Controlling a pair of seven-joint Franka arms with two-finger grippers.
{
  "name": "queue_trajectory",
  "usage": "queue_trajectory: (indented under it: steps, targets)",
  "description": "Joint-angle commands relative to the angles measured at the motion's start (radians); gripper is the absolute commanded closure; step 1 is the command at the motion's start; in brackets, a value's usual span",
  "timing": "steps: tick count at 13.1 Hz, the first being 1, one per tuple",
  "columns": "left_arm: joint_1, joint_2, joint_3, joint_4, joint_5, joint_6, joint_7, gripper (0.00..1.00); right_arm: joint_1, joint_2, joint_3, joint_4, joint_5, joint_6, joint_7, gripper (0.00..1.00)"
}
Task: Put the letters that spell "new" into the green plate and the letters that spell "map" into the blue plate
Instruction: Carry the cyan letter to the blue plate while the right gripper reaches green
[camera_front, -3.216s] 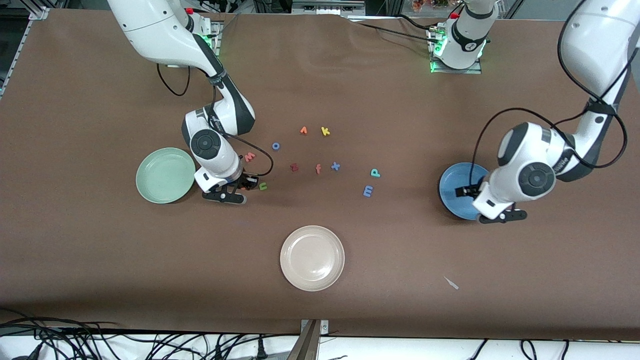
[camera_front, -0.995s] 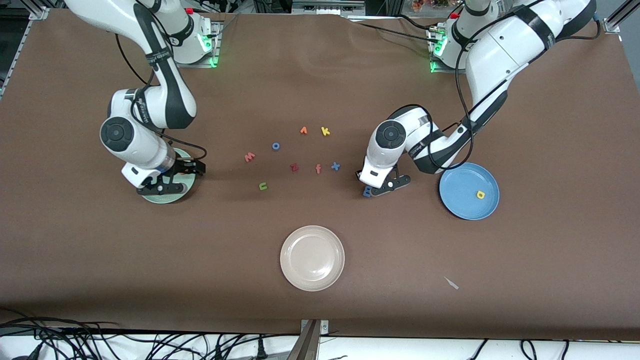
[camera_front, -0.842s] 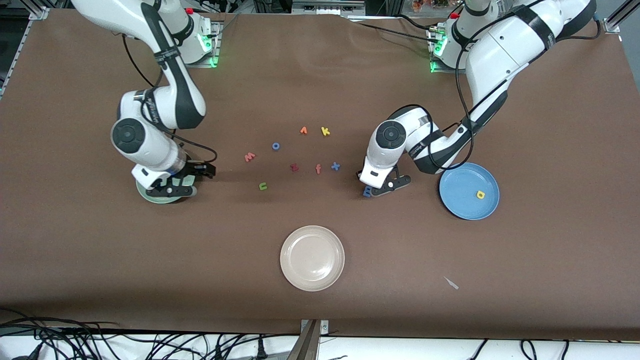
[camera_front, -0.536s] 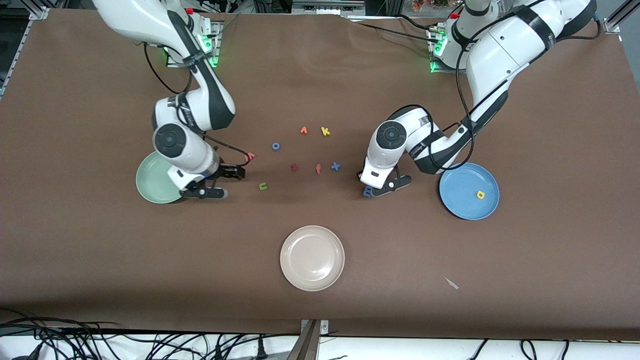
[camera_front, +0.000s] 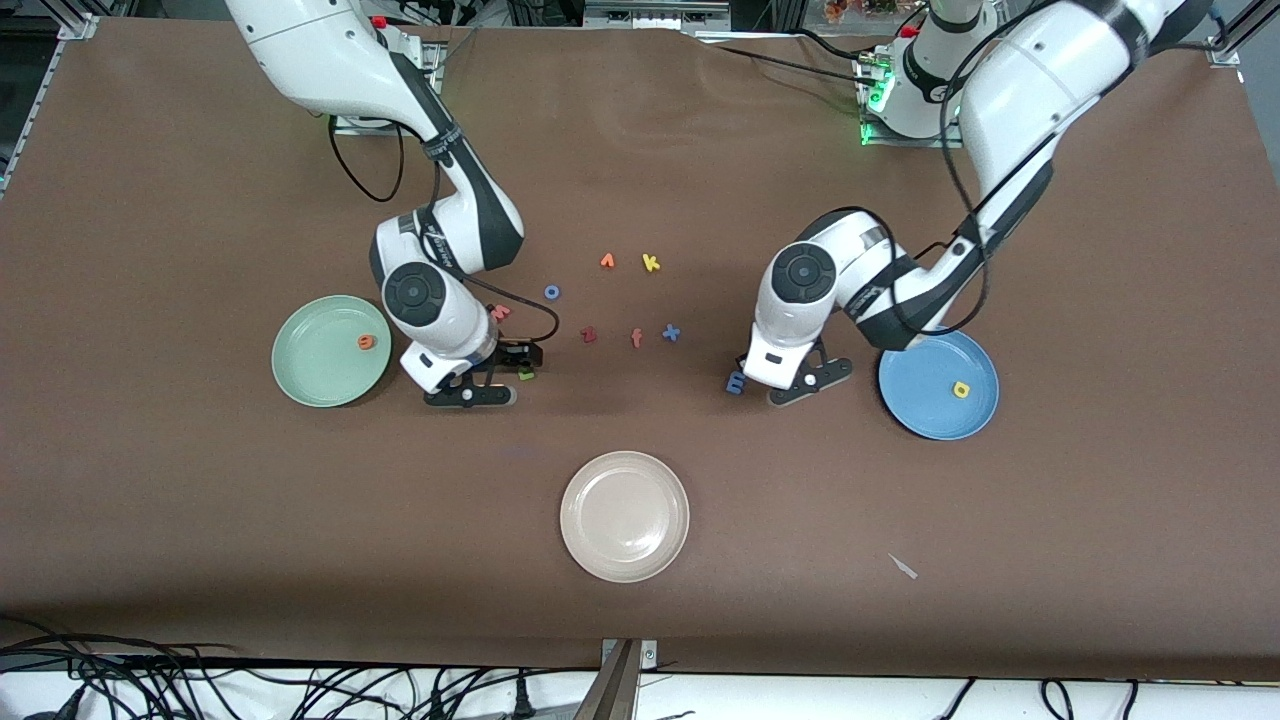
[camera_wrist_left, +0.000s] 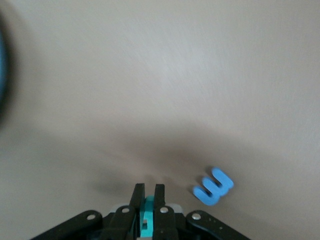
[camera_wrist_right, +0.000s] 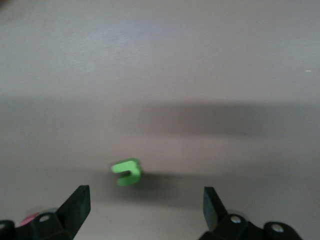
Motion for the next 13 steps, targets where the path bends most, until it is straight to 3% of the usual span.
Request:
queue_trajectory:
  steps: [1,3,5,9,11,13]
  targets:
    - [0.144,-0.083,-0.095,0.032,-0.093,-0.155,0.177,1.00,0.032,0.041,-0.002,0.040,-0.006,-0.002,0.007,0.00]
    - [0.259,-0.094,-0.152,0.058,-0.110,-0.290,0.319,1.00,0.041,0.055,-0.002,0.040,-0.024,0.011,-0.003,0.00]
    - [0.347,-0.094,-0.153,0.058,-0.109,-0.358,0.460,1.00,0.049,0.063,-0.002,0.040,-0.027,0.019,-0.005,0.01]
    - [0.413,-0.031,-0.088,0.057,-0.051,-0.331,0.611,1.00,0.047,0.083,-0.002,0.053,-0.078,0.019,-0.025,0.04]
    - [0.407,0.026,-0.028,0.048,-0.003,-0.261,0.631,1.00,0.049,0.098,-0.002,0.073,-0.076,0.018,-0.025,0.10]
    - [0.404,0.069,-0.012,0.048,0.051,-0.239,0.634,0.96,0.049,0.097,-0.002,0.075,-0.076,0.018,-0.025,0.19]
